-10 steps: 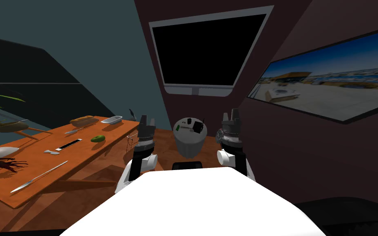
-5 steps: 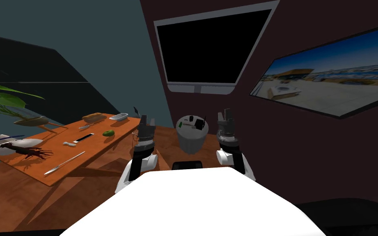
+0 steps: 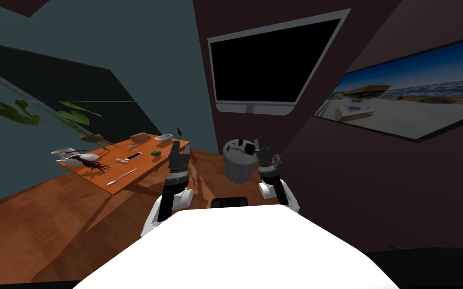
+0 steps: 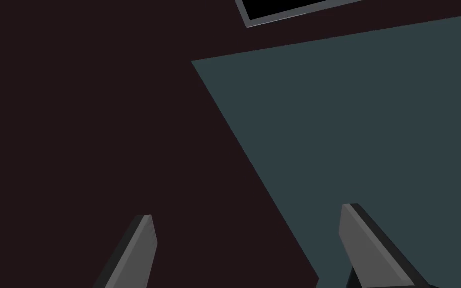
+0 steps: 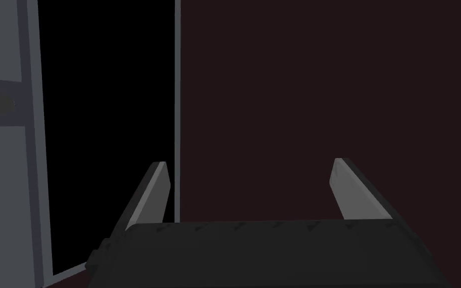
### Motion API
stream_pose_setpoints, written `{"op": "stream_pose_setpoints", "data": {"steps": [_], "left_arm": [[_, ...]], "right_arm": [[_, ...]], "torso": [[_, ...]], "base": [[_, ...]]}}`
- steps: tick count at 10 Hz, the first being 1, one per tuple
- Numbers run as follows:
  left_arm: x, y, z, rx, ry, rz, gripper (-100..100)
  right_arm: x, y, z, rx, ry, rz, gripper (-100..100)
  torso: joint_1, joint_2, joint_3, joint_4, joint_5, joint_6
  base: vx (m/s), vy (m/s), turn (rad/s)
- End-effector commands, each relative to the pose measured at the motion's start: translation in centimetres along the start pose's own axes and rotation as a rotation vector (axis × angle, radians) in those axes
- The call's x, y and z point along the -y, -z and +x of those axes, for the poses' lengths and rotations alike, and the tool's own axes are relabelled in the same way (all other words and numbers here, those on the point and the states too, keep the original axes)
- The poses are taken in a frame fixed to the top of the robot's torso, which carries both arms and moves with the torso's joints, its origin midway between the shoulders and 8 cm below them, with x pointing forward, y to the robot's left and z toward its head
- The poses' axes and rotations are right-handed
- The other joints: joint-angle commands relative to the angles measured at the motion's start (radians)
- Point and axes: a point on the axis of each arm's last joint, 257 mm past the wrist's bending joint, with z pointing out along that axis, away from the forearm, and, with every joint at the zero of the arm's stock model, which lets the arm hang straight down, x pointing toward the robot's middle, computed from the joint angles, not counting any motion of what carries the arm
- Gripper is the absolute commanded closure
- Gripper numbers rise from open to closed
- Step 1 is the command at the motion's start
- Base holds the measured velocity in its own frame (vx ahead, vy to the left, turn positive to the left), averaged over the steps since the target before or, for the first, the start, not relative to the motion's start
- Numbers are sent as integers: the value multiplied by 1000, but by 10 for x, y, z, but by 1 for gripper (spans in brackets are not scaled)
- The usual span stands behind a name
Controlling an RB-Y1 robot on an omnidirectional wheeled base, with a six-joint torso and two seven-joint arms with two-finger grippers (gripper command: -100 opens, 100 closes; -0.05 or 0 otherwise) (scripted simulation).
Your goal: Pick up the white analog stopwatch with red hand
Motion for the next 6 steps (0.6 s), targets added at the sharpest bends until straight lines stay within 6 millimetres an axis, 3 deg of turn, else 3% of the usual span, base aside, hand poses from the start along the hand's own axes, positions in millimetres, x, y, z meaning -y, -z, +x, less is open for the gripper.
{"op": "stream_pose_setpoints", "data": {"steps": [1,2,3,4,5,6], "left_arm": [[0,0,0,0,0,0,0],[0,0,0,0,0,0,0],[0,0,0,0,0,0,0],[0,0,0,0,0,0,0],[0,0,0,0,0,0,0],[0,0,0,0,0,0,0]], "right_arm": [[4,3,26,-73,-14,-11,-100],[12,6,44,-120,-13,-12,-100],[10,6,47,-124,-23,-13,-100],[17,12,69,-180,-32,-14,-100],[17,12,69,-180,-32,-12,-100],[23,20,92,-240,-40,-13,-100]], "torso": [[0,0,0,0,0,0],[-1,-1,0,0,0,0],[-2,-2,-1,0,0,0],[-5,-5,-2,-1,-1,1],[-5,-6,-3,-1,-1,0],[-7,-8,-4,-1,-2,1]], "base": [[-172,100,217],[-148,93,207],[-95,51,52],[-89,43,138],[-57,26,73],[-56,36,167]]}}
